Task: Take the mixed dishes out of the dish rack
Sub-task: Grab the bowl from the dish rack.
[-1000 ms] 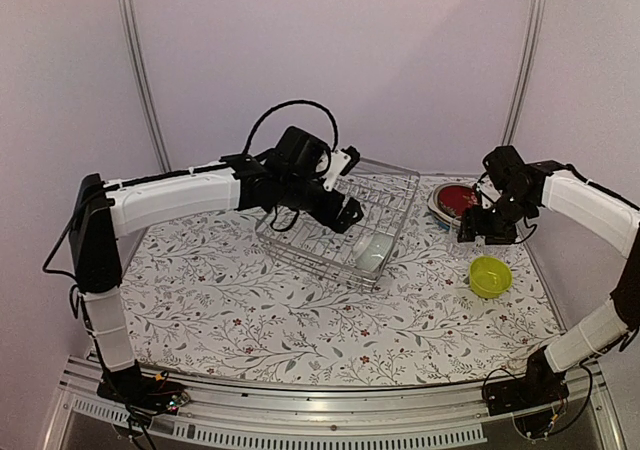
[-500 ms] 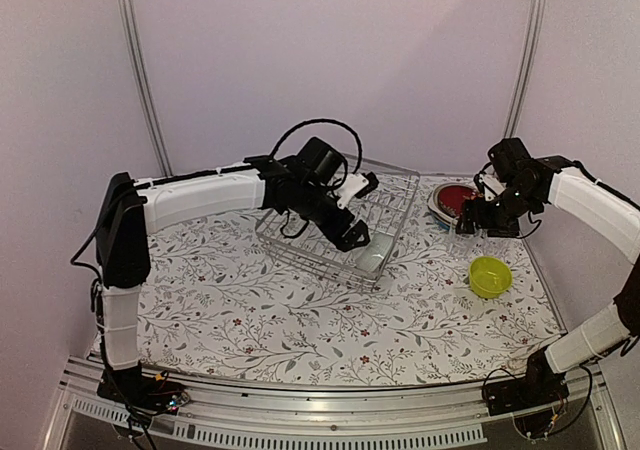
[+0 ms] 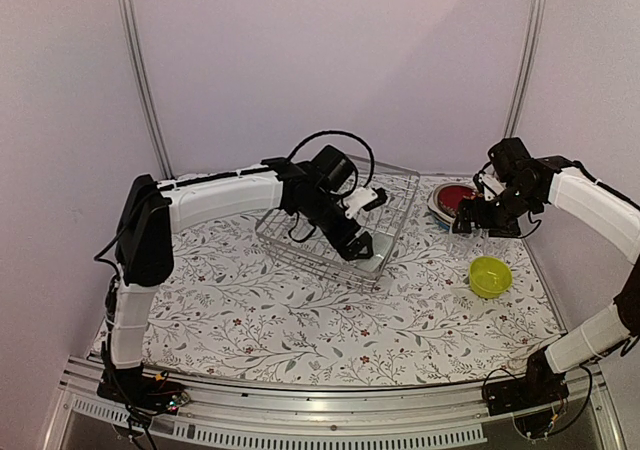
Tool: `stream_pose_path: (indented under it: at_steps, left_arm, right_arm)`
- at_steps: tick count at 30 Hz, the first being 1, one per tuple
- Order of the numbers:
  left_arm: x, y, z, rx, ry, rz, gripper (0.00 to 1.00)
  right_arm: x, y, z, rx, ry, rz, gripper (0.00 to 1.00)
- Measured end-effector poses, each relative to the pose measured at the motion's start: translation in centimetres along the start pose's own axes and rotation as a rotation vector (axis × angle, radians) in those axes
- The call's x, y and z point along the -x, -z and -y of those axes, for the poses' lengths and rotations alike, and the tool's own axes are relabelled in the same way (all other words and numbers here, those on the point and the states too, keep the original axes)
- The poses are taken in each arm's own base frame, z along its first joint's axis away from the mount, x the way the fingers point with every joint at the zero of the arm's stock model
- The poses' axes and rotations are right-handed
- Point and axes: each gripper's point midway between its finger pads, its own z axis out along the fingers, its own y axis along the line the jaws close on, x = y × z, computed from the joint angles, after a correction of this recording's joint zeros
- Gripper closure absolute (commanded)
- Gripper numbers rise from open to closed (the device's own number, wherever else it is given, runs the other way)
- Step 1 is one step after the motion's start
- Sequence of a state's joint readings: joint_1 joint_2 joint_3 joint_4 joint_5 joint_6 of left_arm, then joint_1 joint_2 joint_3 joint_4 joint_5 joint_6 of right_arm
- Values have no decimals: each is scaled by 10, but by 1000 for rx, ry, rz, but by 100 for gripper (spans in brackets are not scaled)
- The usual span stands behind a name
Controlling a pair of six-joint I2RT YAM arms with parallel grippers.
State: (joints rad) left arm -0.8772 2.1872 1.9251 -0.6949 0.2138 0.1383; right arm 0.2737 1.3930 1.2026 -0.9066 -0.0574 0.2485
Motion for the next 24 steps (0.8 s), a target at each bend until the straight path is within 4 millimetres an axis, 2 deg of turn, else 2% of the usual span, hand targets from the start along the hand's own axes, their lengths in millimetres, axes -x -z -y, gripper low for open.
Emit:
stream_pose_path:
  at_steps: [13,24]
  left_arm:
    - [-15,-21,11,-27,2,-81,0]
    - [-11,-31,8,5,27,-86,0]
  right_arm:
    - [3,0,-2,9,0,12,1]
    - [2,-2,-2,10,0,9,1]
